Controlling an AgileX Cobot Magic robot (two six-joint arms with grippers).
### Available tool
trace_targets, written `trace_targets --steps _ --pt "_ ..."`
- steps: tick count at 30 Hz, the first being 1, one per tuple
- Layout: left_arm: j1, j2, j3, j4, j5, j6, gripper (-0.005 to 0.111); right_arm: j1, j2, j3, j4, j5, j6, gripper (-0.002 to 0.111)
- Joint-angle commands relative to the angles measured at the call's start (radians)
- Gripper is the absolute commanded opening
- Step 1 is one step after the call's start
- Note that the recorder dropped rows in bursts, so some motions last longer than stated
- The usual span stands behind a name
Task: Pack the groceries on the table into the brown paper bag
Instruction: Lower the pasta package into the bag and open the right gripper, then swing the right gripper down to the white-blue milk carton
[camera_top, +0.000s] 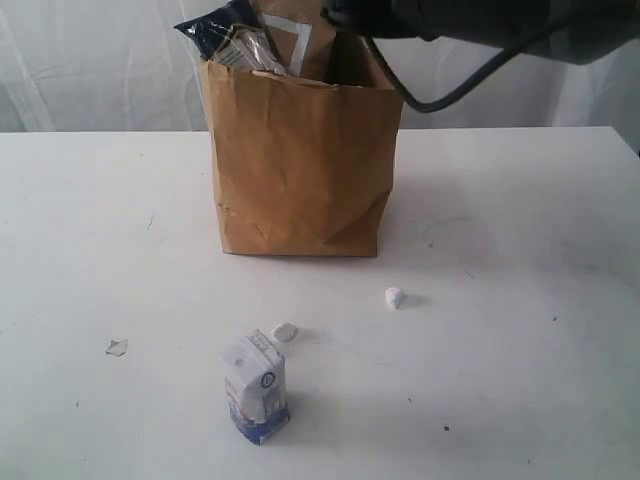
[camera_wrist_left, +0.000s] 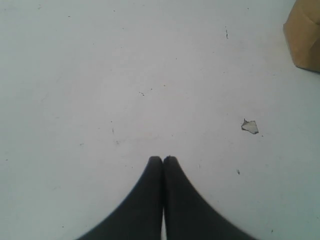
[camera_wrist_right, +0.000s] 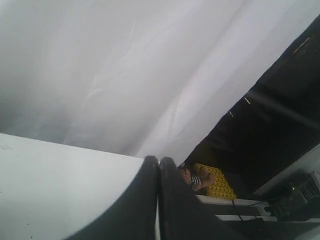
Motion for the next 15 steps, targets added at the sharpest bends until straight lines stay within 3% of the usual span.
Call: trace_targets --steps 1,8,15 --pt "0.005 -0.004 0.004 0.008 -0.002 -0.001 0.0 0.02 -0.037 0.019 -0.009 -0.017 -0.03 0.0" --pt "0.005 -0.004 0.004 0.008 0.001 -0.001 0.0 0.089 -0.107 0.112 -0.009 0.123 -0.03 0.0" --pt "0.005 -0.004 0.004 0.008 0.001 -0.001 0.0 0.16 -0.214 0.254 -0.009 0.583 -0.03 0.0"
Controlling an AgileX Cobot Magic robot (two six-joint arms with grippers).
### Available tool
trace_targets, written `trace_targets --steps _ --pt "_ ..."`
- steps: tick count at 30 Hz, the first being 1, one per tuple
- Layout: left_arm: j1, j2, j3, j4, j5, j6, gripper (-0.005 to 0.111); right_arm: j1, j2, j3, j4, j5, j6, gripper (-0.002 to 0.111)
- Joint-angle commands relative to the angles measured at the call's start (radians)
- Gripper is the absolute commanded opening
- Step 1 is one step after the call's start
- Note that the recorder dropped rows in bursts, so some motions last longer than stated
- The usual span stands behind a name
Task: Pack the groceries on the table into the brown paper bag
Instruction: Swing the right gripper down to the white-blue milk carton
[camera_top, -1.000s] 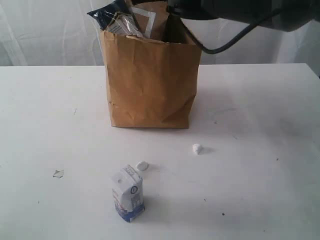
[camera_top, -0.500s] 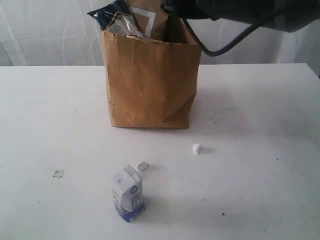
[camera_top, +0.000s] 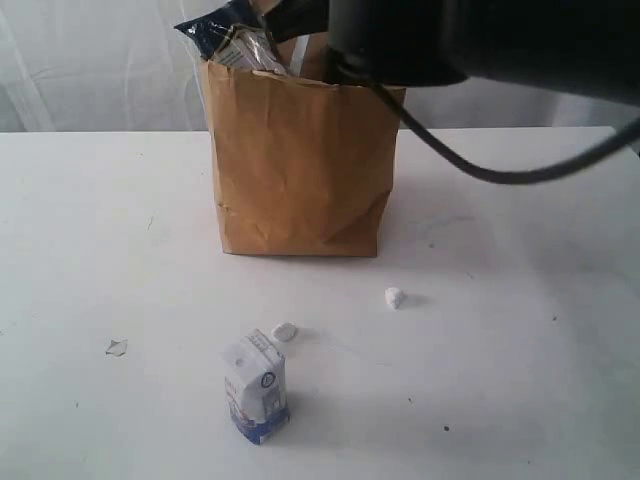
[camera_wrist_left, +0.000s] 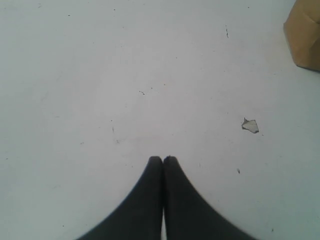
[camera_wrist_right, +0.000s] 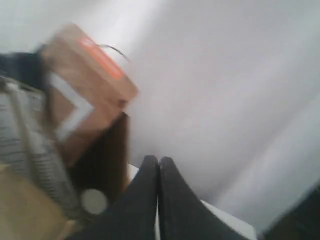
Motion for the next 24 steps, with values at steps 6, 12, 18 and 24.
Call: trace_targets --steps 6,12,18,24 --pt "0.005 -0.004 0.004 0.008 -0.001 -0.001 0.0 0.054 -0.104 0.239 -0.01 0.744 -0.03 0.0" --pt "0.005 -0.004 0.004 0.008 -0.001 -0.001 0.0 0.063 -0.088 0.389 -0.226 1.315 0.218 0.0" --pt "0.005 -0.004 0.004 0.008 -0.001 -0.001 0.0 0.067 -0.063 0.529 -0.392 1.249 0.978 0.0" --pt "0.005 -0.004 0.004 0.008 -0.001 -0.001 0.0 0.088 -0.131 0.586 -1.073 1.279 1.416 0.0"
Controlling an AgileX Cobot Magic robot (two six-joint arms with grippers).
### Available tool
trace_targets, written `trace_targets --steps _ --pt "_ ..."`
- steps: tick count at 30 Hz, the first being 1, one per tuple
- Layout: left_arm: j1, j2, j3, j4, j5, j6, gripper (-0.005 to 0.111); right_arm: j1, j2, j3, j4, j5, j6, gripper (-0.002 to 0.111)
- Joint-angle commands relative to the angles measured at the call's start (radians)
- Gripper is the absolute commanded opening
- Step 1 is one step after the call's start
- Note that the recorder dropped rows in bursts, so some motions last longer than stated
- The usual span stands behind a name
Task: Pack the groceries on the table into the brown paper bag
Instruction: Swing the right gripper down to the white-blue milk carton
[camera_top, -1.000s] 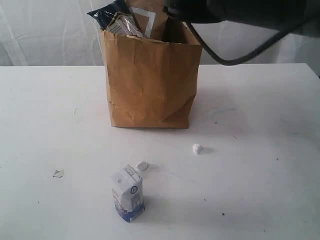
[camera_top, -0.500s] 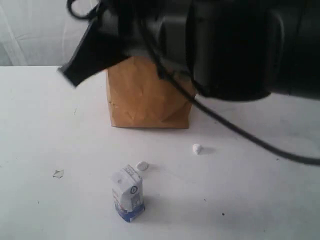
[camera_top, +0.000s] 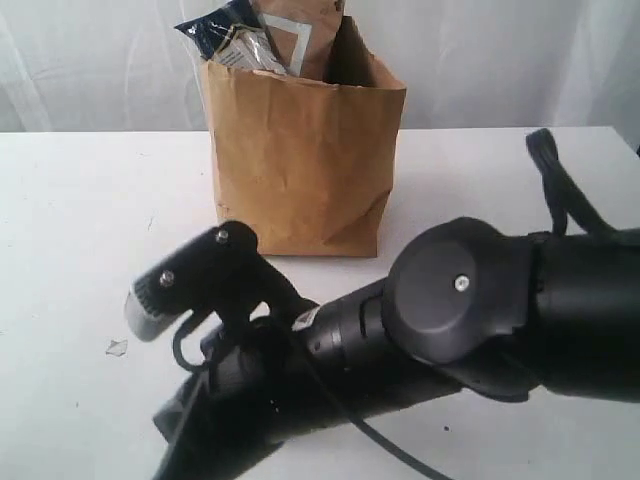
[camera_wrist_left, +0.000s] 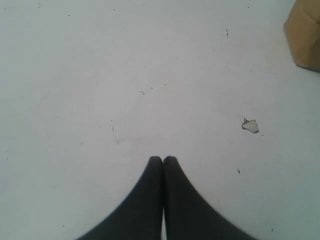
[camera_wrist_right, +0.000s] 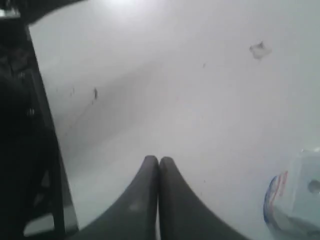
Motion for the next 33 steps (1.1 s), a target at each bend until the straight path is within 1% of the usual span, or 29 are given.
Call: trace_targets --steps 1,2,3,4,5,6,7,9,12,16,19,21,23,27,31,33 --pt "0.005 -0.004 0.004 0.008 -0.001 -0.001 0.0 0.022 -0.081 0.02 -0.483 0.055 0.237 0.0" --pt "0.005 -0.004 0.004 0.008 -0.001 -0.001 0.0 0.022 -0.097 0.027 -0.544 0.053 0.237 0.004" --pt "0.005 -0.004 0.004 0.008 -0.001 -0.001 0.0 0.022 -0.102 0.032 -0.563 0.052 0.237 0.009" --pt "0.005 -0.004 0.004 0.008 -0.001 -0.001 0.0 0.022 -0.101 0.041 -0.584 0.06 0.237 0.022" --pt "0.005 -0.004 0.004 0.008 -0.001 -0.001 0.0 0.022 -0.101 0.048 -0.586 0.065 0.237 0.031" --pt "0.005 -0.004 0.004 0.008 -0.001 -0.001 0.0 0.022 -0.099 0.051 -0.586 0.086 0.237 0.049" --pt "0.005 -0.004 0.004 0.008 -0.001 -0.001 0.0 0.022 -0.099 0.051 -0.586 0.092 0.237 0.059" --pt "0.005 -0.004 0.004 0.008 -0.001 -0.001 0.0 0.022 -0.099 0.051 -0.583 0.092 0.237 0.07" --pt "0.005 -0.004 0.004 0.008 -0.001 -0.001 0.0 0.022 -0.099 0.051 -0.595 0.085 0.242 0.07" --pt "0.005 -0.004 0.004 0.008 -0.001 -0.001 0.0 0.022 -0.099 0.051 -0.671 -0.091 0.376 0.07" --pt "0.005 -0.004 0.004 0.008 -0.001 -0.001 0.0 0.022 -0.099 0.085 -0.673 -0.337 0.433 0.07" --pt "0.005 -0.004 0.004 0.008 -0.001 -0.001 0.0 0.022 -0.083 0.188 -0.673 -0.667 0.435 0.07" --pt "0.005 -0.004 0.004 0.008 -0.001 -0.001 0.0 0.022 -0.063 0.257 -0.67 -0.765 0.435 0.07" --pt "0.005 -0.004 0.004 0.008 -0.001 -0.001 0.0 0.022 0.001 0.284 -0.669 -0.7 0.454 0.07" --pt "0.005 -0.004 0.004 0.008 -0.001 -0.001 0.0 0.022 0.07 0.278 -0.669 -0.747 0.46 0.07" --pt "0.005 -0.004 0.004 0.008 -0.001 -0.001 0.0 0.022 0.094 0.278 -0.669 -0.762 0.531 0.07"
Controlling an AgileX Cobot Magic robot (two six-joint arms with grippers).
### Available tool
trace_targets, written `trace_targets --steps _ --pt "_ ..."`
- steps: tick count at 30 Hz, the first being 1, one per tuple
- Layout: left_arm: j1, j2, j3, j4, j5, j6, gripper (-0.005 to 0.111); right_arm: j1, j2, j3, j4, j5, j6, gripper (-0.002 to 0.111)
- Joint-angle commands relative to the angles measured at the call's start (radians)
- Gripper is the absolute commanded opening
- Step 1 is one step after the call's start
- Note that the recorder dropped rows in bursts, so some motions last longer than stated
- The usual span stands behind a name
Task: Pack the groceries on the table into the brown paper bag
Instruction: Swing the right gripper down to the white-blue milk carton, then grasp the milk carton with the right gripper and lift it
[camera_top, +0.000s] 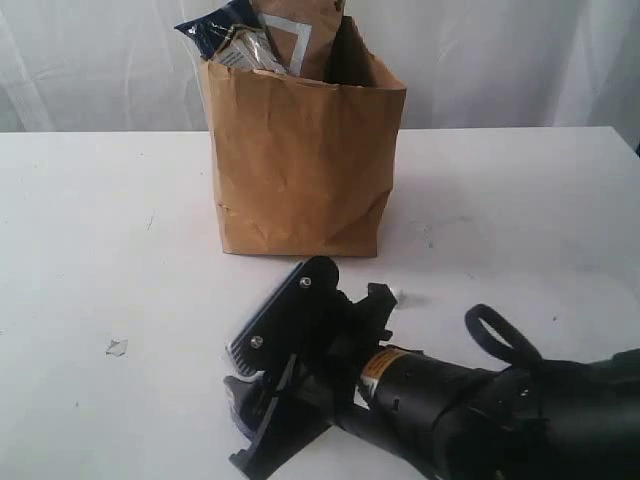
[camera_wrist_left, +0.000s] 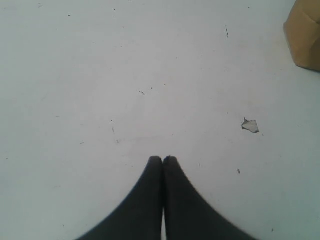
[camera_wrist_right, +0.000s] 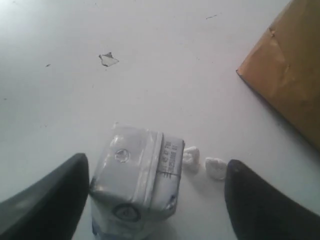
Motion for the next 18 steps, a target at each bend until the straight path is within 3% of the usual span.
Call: trace_targets --steps 1,9,18 --pt "0.005 -0.004 0.004 0.008 -0.001 -0.001 0.0 0.001 0.041 0.0 0.0 -0.052 0.116 0.07" --pt "0.005 -0.004 0.004 0.008 -0.001 -0.001 0.0 0.001 0.102 -0.044 -0.009 -0.058 0.154 0.069" --pt "0.005 -0.004 0.004 0.008 -0.001 -0.001 0.0 0.001 0.102 -0.044 -0.009 -0.012 0.154 0.038"
